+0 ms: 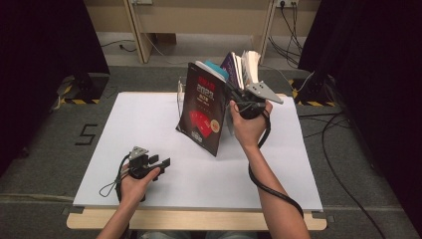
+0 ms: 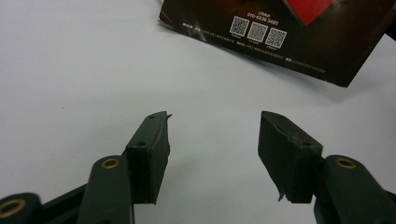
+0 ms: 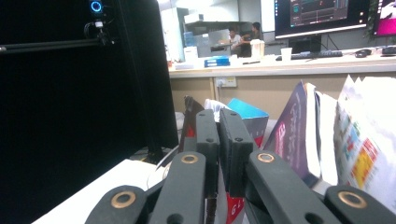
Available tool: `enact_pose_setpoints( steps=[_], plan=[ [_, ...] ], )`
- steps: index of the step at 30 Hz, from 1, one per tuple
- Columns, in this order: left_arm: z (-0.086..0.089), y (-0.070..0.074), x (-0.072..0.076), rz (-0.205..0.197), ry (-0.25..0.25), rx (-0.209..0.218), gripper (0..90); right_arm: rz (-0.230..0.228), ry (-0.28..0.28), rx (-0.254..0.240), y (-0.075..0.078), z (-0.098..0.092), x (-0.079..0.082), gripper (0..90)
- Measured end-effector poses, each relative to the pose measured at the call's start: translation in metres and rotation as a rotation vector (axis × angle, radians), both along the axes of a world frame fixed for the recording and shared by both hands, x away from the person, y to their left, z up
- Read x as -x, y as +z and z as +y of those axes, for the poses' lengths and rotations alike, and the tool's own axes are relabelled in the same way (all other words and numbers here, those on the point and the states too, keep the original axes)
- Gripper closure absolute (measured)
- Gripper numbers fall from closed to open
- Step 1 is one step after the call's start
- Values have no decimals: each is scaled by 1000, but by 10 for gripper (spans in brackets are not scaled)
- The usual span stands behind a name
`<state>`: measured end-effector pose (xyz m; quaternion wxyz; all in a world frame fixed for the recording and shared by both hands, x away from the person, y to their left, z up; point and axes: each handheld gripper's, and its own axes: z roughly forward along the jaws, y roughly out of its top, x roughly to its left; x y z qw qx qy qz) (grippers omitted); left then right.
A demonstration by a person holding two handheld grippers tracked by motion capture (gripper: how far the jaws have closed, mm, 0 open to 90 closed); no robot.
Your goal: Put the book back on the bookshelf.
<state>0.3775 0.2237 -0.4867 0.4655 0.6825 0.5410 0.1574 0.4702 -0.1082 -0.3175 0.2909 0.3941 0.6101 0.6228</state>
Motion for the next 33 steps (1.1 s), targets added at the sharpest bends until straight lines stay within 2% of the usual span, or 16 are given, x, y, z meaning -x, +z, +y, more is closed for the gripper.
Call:
enact_pose_setpoints(
  steps=[11,27,31,33],
  plan=[
    [-3,0,0,0,-8,-4,424,26,6,2,-9,-11,6,861],
    [-5,0,0,3,-12,0,424,31,-17,5,-14,-16,9,846],
    [-5,0,0,3,-11,0,425,46,-34,27,-19,-16,9,728],
    [-5,0,0,4,-12,1,426,72,-56,31,-22,-16,9,666]
  ],
)
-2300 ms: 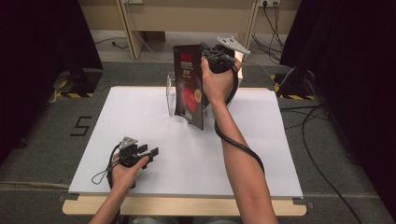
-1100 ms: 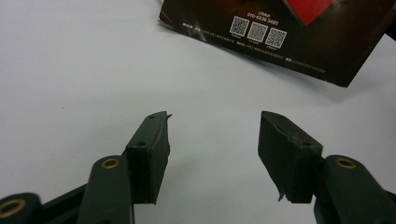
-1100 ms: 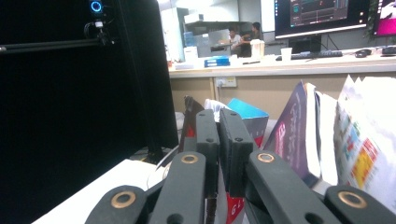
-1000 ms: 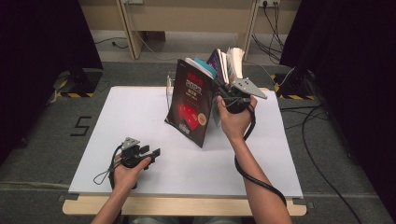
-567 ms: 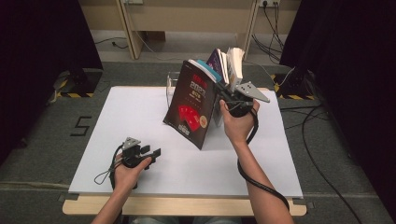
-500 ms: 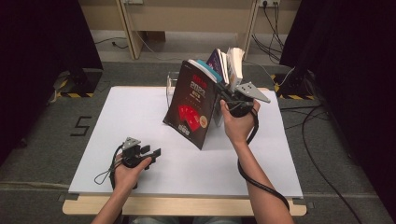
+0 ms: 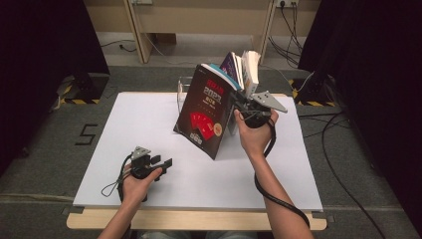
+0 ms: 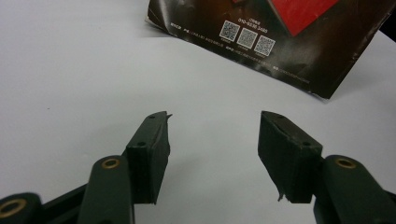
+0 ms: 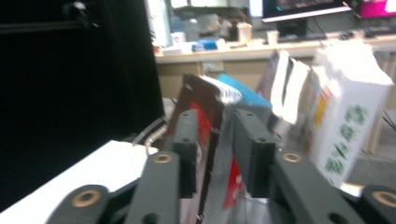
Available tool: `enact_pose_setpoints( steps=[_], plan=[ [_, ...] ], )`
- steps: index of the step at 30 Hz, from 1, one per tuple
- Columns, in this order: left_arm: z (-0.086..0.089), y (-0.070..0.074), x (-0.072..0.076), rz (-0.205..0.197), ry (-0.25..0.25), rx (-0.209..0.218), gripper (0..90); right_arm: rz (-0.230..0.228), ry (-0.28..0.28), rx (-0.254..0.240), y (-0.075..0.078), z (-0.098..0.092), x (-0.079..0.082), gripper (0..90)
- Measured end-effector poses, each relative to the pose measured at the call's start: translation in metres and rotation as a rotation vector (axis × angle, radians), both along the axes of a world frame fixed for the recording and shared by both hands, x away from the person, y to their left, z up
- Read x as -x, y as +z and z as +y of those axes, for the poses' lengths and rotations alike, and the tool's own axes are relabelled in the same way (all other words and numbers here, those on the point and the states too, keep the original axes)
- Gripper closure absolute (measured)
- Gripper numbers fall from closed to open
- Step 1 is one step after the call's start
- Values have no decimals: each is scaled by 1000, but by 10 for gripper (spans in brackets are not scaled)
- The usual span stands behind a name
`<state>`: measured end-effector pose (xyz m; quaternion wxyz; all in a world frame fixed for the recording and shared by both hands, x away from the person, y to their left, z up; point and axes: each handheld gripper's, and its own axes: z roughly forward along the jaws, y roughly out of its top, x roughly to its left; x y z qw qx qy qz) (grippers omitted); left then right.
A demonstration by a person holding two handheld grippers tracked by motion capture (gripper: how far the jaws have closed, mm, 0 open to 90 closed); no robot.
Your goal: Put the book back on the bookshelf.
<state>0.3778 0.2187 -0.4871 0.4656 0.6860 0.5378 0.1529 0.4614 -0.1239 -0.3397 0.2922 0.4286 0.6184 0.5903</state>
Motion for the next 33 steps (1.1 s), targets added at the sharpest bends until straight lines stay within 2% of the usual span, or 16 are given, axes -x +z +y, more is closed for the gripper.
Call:
enact_pose_setpoints(
  steps=[4,5,6,10,15,16,17,19,20,22,25,26,29,33],
  plan=[
    [-1,0,0,2,-2,2,427,60,-34,8,-7,-1,-4,571],
    [-1,0,0,2,-2,2,428,60,-34,8,-7,-1,-4,571],
    [0,0,0,3,-1,3,428,88,-40,15,-9,0,-6,540],
    [-1,0,0,4,-3,4,429,119,-33,14,-9,3,-10,539],
    [0,0,0,4,-3,4,429,177,-36,6,-3,5,-18,620],
    [0,0,0,4,-3,4,429,177,-36,6,-3,5,-18,620],
    [0,0,0,4,-3,3,429,210,-34,0,-2,7,-22,650],
    [0,0,0,2,-3,4,429,246,-32,-13,0,7,-26,651],
    [0,0,0,2,-3,4,429,246,-32,-13,0,7,-26,651],
    [0,0,0,3,-3,3,429,279,-33,-8,3,9,-30,642],
    [0,0,-1,3,-4,3,429,284,-38,-4,4,10,-31,660],
    [0,0,-1,3,-3,3,429,285,-42,-2,3,10,-31,683],
    [0,0,-1,3,-5,3,429,288,-58,-1,2,9,-31,826],
    [0,0,-1,3,-2,3,430,289,-43,-6,3,10,-29,867]
  ],
)
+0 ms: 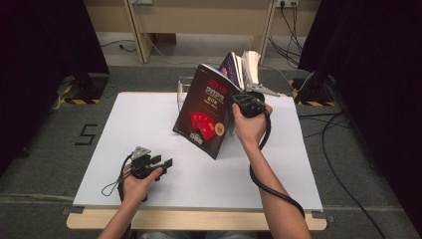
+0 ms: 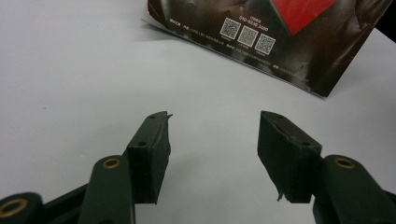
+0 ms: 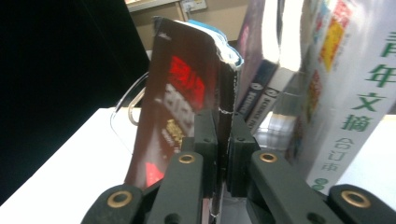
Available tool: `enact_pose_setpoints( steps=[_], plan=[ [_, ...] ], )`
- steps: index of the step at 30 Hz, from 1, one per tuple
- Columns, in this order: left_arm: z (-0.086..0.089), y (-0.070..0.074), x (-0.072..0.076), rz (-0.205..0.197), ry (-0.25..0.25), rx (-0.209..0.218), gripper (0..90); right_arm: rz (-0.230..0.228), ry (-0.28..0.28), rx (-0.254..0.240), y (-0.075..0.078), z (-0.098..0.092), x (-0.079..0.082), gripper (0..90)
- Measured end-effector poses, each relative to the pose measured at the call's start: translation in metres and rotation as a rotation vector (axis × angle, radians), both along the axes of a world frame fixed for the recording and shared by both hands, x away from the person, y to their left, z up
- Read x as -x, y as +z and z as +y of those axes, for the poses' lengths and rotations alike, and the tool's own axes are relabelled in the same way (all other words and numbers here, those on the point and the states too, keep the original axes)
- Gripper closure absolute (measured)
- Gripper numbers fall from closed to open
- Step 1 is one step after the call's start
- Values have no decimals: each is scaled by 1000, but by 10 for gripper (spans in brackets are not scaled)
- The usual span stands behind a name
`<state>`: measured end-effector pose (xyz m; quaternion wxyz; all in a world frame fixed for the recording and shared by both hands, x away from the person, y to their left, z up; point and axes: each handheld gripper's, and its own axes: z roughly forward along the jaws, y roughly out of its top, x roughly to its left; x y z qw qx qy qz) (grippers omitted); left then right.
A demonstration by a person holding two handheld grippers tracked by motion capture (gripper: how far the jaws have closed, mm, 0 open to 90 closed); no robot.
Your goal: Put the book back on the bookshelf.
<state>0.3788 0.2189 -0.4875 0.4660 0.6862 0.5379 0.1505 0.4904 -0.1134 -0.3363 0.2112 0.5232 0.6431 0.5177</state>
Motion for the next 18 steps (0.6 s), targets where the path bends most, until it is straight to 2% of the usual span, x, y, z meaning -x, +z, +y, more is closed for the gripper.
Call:
enact_pose_setpoints(
  steps=[4,8,10,11,13,15,18],
  plan=[
    [0,0,0,0,-1,-1,430,-11,16,7,2,5,3,872],
    [1,1,0,-2,2,0,430,-42,39,10,5,9,7,873],
    [2,1,0,-2,3,1,430,-71,47,14,8,13,11,874],
    [2,1,1,-3,4,2,430,-103,49,18,13,17,15,874],
    [2,1,1,-3,4,2,430,-114,50,22,15,18,16,874],
    [3,0,0,-3,3,2,430,-144,51,24,21,24,20,875],
    [3,1,1,-4,4,3,430,-156,51,18,25,27,22,875]
  ],
)
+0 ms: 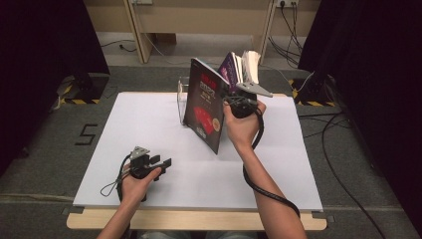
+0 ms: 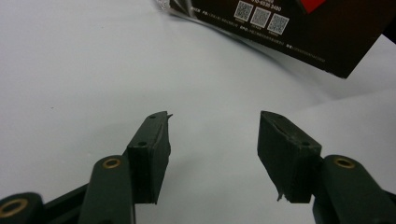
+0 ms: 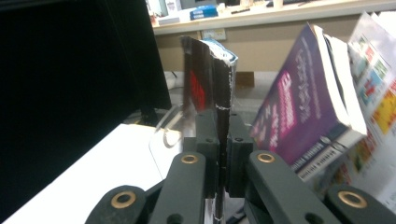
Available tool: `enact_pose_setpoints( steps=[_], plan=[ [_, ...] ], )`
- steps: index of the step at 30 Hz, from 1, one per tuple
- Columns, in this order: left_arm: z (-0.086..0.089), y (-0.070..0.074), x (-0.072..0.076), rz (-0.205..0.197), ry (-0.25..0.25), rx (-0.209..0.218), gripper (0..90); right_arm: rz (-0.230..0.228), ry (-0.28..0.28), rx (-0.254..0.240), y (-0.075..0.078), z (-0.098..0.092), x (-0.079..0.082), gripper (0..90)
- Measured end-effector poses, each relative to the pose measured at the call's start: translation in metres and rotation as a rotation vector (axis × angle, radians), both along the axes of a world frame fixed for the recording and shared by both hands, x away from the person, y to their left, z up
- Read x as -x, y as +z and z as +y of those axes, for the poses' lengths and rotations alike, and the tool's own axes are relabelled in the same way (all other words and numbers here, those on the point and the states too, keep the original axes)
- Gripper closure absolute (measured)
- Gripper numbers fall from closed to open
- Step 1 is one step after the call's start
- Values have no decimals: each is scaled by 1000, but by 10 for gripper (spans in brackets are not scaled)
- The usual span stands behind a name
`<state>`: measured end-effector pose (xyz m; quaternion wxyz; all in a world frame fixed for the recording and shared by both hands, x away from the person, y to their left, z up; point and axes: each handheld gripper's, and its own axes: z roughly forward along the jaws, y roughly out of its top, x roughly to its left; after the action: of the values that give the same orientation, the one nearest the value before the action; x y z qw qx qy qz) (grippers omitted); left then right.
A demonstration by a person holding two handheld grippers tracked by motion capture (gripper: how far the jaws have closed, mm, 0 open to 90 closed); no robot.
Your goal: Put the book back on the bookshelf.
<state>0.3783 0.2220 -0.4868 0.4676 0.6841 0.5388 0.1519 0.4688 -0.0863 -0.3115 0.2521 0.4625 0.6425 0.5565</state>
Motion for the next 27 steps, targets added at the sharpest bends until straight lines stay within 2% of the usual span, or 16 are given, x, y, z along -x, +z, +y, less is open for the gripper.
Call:
enact_pose_setpoints(
  steps=[1,4,5,8,13,18,27],
  plan=[
    [1,0,0,-1,1,1,430,-20,3,-2,3,4,2,875],
    [1,1,0,-3,3,2,430,-33,8,-5,5,7,4,874],
    [1,1,0,-3,4,2,430,-50,10,14,7,12,5,875],
    [1,1,0,-2,3,1,430,-58,14,22,8,16,5,875],
    [2,1,0,-4,4,1,430,-64,16,5,12,23,2,874],
    [2,0,0,-1,4,1,430,-77,6,-11,20,27,-6,874],
    [2,0,0,-1,4,2,430,-85,-14,-25,24,34,-22,874]
  ],
)
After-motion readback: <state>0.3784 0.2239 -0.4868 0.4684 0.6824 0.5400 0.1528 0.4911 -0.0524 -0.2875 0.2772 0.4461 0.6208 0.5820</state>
